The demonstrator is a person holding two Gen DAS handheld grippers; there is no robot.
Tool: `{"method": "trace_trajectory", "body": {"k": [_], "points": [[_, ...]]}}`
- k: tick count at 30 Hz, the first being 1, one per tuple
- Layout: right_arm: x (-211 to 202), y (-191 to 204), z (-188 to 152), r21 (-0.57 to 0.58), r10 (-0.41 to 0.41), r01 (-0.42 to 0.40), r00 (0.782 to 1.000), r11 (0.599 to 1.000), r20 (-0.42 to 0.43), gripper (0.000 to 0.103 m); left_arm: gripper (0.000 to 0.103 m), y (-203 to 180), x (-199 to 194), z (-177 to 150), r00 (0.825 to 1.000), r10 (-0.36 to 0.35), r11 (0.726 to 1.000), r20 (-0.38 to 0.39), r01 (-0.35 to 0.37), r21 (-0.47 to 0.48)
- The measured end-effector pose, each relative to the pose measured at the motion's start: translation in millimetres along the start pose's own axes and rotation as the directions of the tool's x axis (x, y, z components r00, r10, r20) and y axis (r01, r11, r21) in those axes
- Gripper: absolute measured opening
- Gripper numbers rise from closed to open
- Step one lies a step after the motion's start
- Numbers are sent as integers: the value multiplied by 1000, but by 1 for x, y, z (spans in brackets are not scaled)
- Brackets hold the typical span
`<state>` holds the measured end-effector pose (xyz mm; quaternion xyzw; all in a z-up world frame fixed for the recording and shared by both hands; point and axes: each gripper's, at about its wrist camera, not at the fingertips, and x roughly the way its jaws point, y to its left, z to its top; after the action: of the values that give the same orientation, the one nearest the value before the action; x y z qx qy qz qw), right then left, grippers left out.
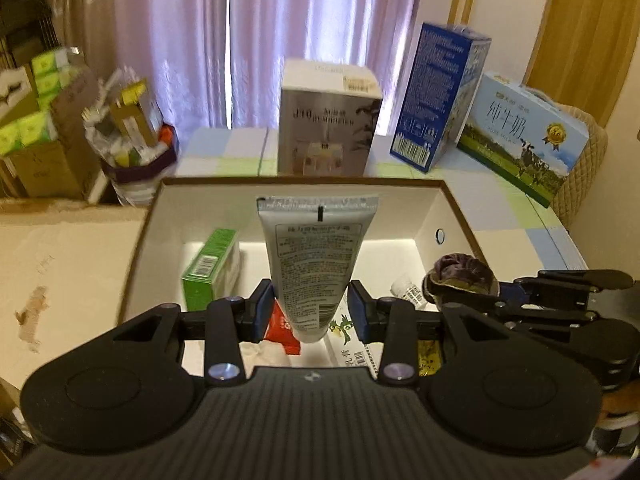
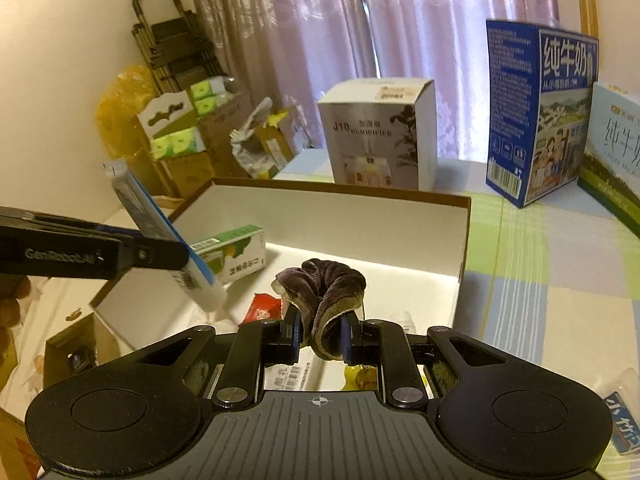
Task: Organize objects
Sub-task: 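Lower both tools into the box and open them to drop tube and scrunchie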
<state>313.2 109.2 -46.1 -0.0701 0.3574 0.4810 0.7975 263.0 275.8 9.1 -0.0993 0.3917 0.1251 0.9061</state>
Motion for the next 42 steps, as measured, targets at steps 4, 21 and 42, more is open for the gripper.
{"method": "trace_trajectory", "body": {"k": [4,21,42], "points": [[18,-4,2,3,-16,16,1000,1000,-26,16,35,2,34,1,997,-1,1000,-74,2,10],[52,-19,7,24,-54,56,996,998,-77,16,45,16,116,9,982,-18,1000,-189,17,-11],[47,-16,34,10,-59,58,998,998,20,53,88,36,74,9,989,93,995,-117,-95,-9]]}}
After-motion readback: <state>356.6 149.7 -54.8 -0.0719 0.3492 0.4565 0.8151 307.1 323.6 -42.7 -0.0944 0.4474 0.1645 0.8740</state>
